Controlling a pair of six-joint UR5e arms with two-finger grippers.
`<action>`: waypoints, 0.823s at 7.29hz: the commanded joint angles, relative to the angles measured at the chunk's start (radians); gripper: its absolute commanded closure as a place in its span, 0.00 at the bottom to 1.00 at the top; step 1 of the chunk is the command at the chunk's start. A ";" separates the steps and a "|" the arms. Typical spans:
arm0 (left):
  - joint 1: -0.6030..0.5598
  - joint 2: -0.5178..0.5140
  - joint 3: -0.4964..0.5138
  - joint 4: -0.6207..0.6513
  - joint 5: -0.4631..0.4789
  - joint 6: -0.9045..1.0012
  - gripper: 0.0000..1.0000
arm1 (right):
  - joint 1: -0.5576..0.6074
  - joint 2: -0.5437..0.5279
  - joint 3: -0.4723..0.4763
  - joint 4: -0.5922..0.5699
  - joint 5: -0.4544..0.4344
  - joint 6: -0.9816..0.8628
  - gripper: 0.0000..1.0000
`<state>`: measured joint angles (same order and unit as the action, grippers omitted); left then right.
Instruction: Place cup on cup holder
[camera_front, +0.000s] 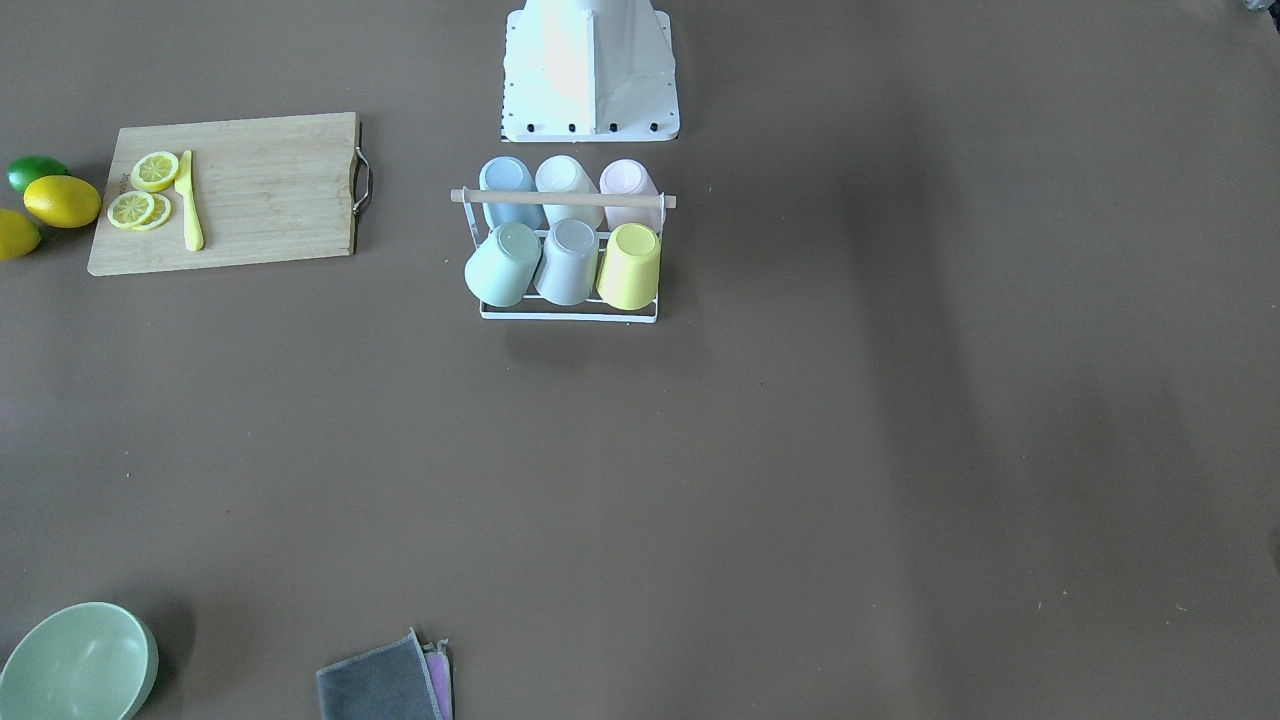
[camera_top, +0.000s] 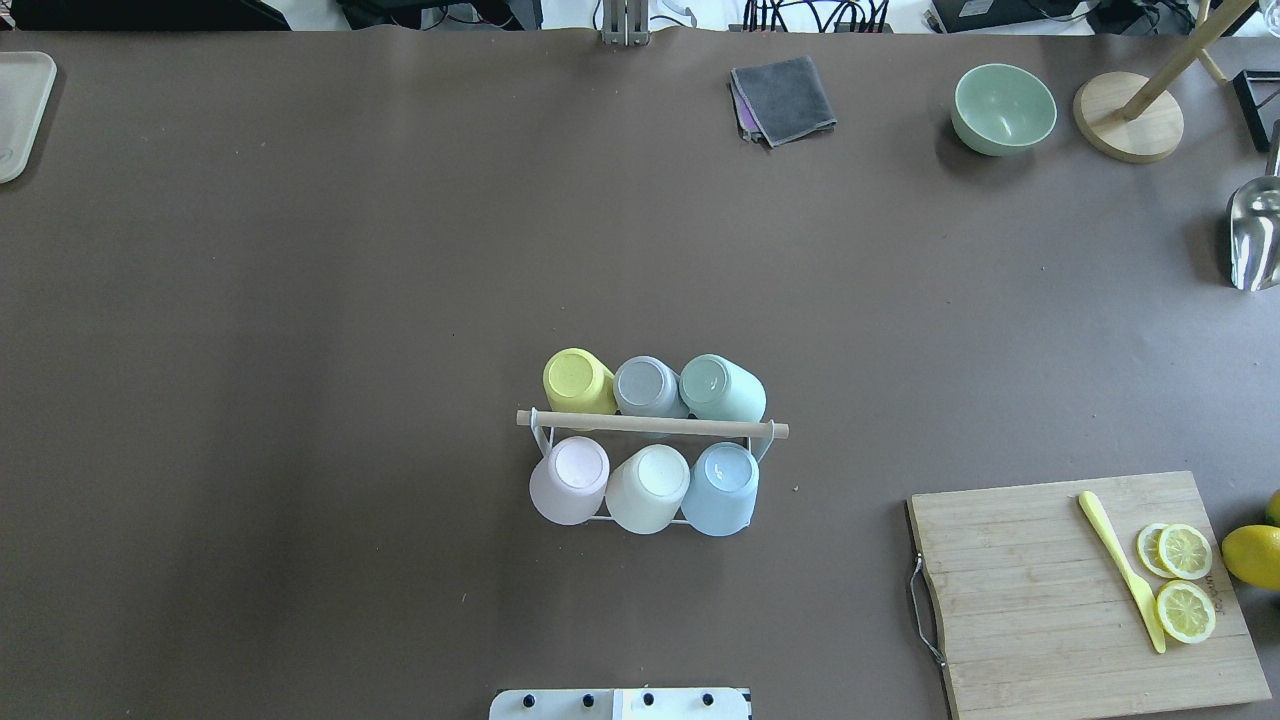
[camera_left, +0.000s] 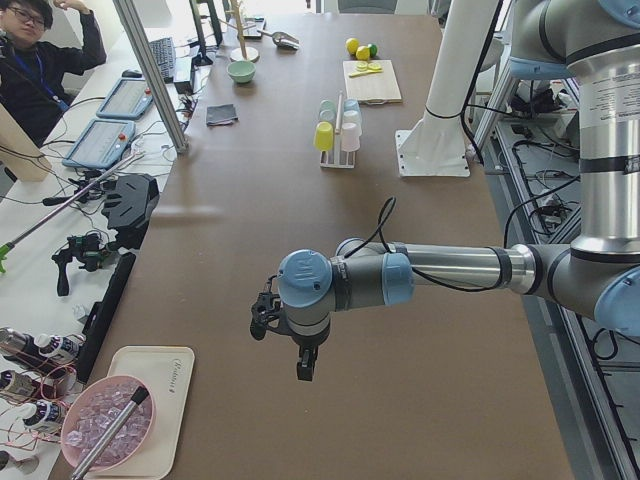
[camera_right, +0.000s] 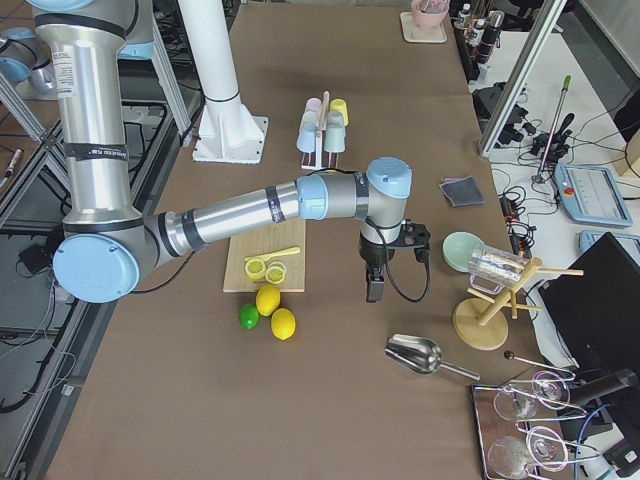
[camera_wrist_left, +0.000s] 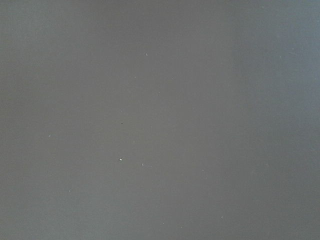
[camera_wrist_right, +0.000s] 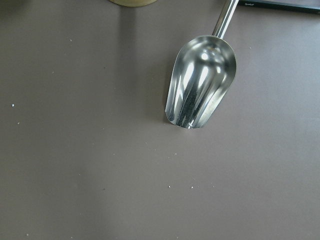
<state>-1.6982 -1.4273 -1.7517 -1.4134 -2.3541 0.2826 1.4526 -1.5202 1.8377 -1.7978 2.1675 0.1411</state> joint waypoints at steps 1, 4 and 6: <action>0.000 -0.004 0.005 -0.006 -0.001 0.001 0.02 | 0.000 0.000 0.000 0.002 0.000 0.000 0.00; 0.000 -0.005 0.005 -0.007 0.001 0.000 0.02 | 0.006 0.003 0.000 0.002 0.000 0.002 0.00; 0.000 0.001 -0.023 0.002 -0.020 0.001 0.02 | 0.006 0.008 -0.003 0.005 0.000 0.002 0.00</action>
<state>-1.6981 -1.4304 -1.7568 -1.4183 -2.3593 0.2839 1.4584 -1.5143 1.8358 -1.7949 2.1676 0.1425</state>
